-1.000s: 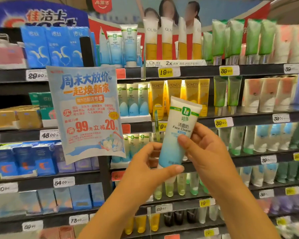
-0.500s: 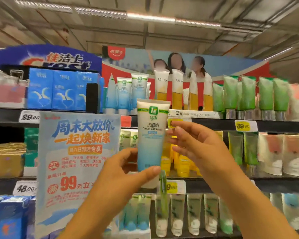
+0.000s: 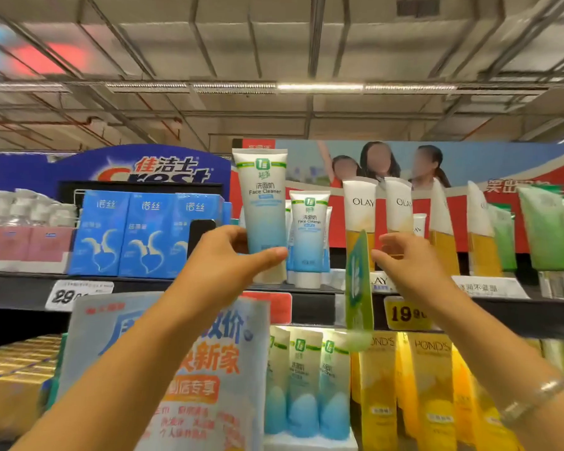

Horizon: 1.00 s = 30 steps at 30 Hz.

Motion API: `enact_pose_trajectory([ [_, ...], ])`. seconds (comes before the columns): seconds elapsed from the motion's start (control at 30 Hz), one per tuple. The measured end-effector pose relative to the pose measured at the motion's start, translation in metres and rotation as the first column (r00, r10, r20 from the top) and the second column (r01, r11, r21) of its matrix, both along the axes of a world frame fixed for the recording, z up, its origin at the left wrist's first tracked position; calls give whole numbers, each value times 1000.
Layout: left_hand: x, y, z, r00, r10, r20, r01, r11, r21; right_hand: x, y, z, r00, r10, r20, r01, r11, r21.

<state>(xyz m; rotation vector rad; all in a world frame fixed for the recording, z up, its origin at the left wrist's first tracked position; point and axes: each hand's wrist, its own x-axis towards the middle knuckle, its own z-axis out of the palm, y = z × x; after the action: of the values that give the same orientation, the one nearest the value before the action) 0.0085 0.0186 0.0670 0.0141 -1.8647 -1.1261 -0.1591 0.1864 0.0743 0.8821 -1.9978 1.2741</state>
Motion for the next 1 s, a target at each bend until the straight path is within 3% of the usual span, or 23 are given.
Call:
enact_pose_trajectory([
  [0.27,-42,-15,10,980,134,146,-139,990,25,-12,-20,4,991,-121,-65,132,971,199],
  [0.77,-52,-24,17,880,325,346,-322,944,-66,-10,-29,10,983,-183,-19,182,948,260],
  [0.87,-51,-20,16,878,352,323,-343,935,-88,-10,-31,9,982,-188,-16,186,952,243],
  [1.0,-54,-13,11,828,523,204,-480,847,-227,-11,-34,7,982,-187,-15,186,960,209],
])
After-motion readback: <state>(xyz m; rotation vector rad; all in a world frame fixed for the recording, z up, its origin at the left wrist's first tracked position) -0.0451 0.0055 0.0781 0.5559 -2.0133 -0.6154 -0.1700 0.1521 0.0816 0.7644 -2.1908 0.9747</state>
